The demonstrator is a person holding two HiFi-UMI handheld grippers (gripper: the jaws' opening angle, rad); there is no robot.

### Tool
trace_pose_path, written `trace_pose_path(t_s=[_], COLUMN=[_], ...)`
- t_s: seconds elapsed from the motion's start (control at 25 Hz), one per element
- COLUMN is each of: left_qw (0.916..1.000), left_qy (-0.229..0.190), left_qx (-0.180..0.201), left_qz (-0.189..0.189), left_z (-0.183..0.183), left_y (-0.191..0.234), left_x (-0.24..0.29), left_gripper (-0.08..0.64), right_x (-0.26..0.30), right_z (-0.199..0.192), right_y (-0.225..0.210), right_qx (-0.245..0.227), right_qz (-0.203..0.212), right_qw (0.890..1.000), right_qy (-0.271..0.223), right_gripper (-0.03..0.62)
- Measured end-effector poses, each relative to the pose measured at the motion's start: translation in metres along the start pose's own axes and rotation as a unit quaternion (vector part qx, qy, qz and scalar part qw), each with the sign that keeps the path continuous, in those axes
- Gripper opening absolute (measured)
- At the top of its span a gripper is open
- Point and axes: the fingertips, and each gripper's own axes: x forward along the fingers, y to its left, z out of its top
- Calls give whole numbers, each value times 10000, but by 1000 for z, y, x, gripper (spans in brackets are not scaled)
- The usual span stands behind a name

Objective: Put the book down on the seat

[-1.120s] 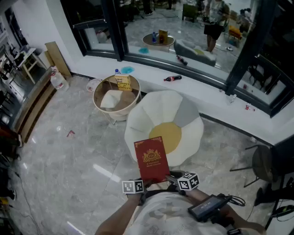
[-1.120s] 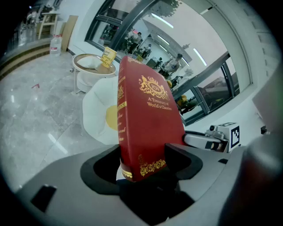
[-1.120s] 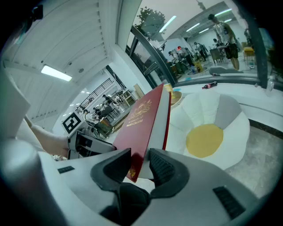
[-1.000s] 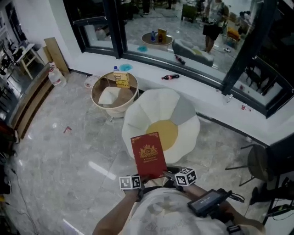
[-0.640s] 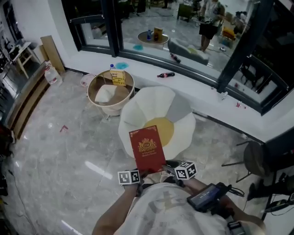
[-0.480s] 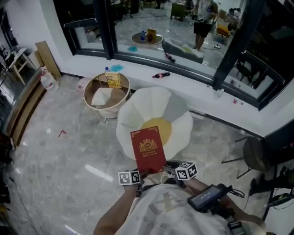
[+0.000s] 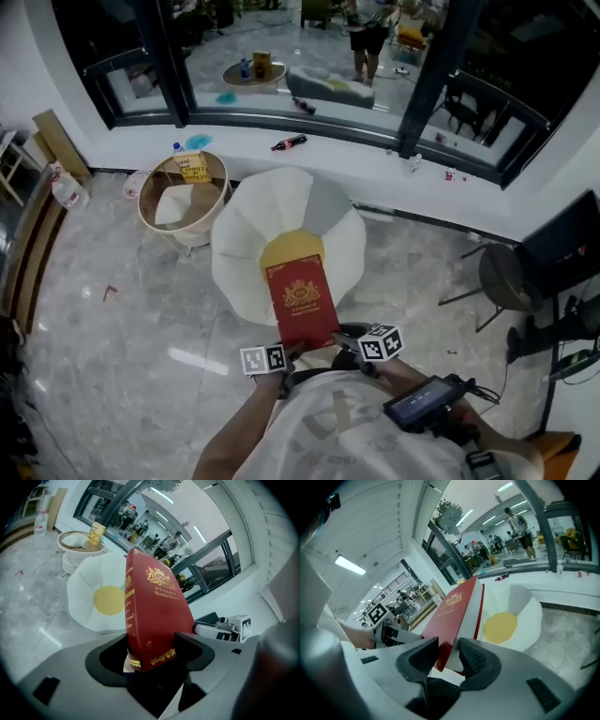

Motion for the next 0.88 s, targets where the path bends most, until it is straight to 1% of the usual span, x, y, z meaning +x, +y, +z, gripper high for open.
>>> trace_pose_path(t_s=[0.12, 0.24, 0.44, 0.64, 0.8, 0.88], left_qw=[9999, 9997, 9995, 9993, 9989, 9986], left_qy=[53, 102, 197, 240, 385, 436], left_qx=[158, 232, 241, 244, 184, 225], left_qz=[14, 36, 89, 144, 183, 184], left_z=[3, 5, 1, -4, -12, -13], left_y=[-11, -24, -44, -74, -98, -105], left_x=[8, 14, 31, 57, 79, 87], left_gripper=[323, 321, 318, 318, 318, 316], right_x=[-11, -22, -41, -68, -92, -99], right_z=[-1, 1, -2, -3, -9, -12], right_y=[-9, -19, -37, -66, -89, -97], right_qx=[134, 199, 273, 305, 376, 383], right_qz=[-25, -30, -3, 30, 86, 96], right_qw=[9998, 9996, 9995, 9994, 9992, 9991], right_qy=[-125, -209, -164, -164, -124, -147], right_gripper=[147, 147, 147, 147, 147, 147])
